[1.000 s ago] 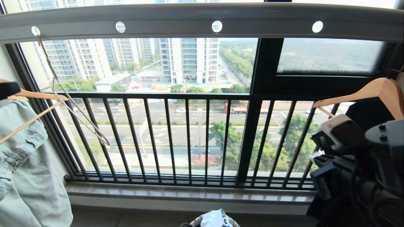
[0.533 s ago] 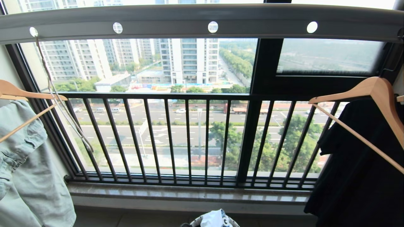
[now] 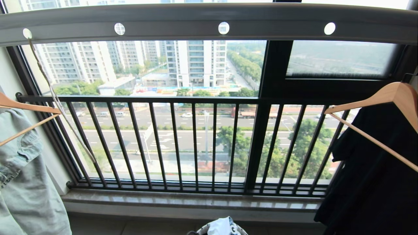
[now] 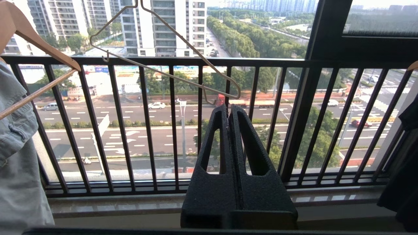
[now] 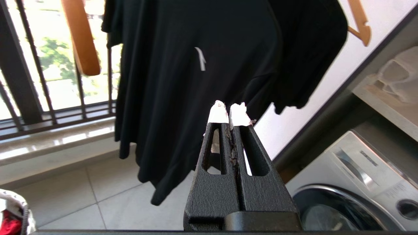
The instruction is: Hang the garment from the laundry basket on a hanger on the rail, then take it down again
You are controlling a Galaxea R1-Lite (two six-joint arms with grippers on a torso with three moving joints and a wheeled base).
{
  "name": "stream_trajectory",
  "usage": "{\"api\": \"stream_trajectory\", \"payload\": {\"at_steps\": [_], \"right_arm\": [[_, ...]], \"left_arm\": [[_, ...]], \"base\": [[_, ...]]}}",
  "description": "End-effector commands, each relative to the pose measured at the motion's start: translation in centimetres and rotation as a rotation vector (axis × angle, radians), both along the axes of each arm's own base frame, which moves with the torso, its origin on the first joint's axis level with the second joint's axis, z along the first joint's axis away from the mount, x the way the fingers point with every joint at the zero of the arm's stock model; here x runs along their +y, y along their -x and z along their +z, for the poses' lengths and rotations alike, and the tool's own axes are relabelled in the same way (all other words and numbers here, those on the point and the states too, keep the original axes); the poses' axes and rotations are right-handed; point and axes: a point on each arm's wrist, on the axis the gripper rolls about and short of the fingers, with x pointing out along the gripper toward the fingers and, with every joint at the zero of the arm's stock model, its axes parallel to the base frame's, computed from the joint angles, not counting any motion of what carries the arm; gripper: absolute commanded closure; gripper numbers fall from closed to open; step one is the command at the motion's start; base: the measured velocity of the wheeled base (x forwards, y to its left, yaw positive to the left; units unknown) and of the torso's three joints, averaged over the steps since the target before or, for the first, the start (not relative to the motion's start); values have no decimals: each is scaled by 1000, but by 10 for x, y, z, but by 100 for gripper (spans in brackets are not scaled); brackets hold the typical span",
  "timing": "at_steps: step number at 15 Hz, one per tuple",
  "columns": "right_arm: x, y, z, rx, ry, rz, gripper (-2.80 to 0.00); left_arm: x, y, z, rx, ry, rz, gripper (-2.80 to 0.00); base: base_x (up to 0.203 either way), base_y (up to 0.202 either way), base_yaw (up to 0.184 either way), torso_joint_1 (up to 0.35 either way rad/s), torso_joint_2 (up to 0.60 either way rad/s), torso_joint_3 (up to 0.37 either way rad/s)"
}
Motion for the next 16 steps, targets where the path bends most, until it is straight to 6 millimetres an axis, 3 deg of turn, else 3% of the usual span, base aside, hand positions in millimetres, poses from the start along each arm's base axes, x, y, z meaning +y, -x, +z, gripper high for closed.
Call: {"api": "stream_trajectory", "payload": {"at_steps": [1,3,8,12,16], "right_arm": [[4,18,-21,-124,7,151,0],[7,16,-45,-152,-1,316,0],[14,-22,-99,-198,-71,645,0],[15,-22,-100,-181,-90,729,0],[15,-22,-102,-165,-89,729,0]], "left_arm": [[-1,-1,-39,21,-101,32,0],[-1,-6,-60,58,-131,35,0],[-1,-26,-102,73,-263,63,0],[0,-39,-139,176,-322,103,0],[0,-39,-141,207,-274,98,0]], "base": [[0,0,0,0,0,0],[0,0,0,0,0,0],[0,0,0,0,0,0],[0,0,0,0,0,0],[0,0,0,0,0,0]]}}
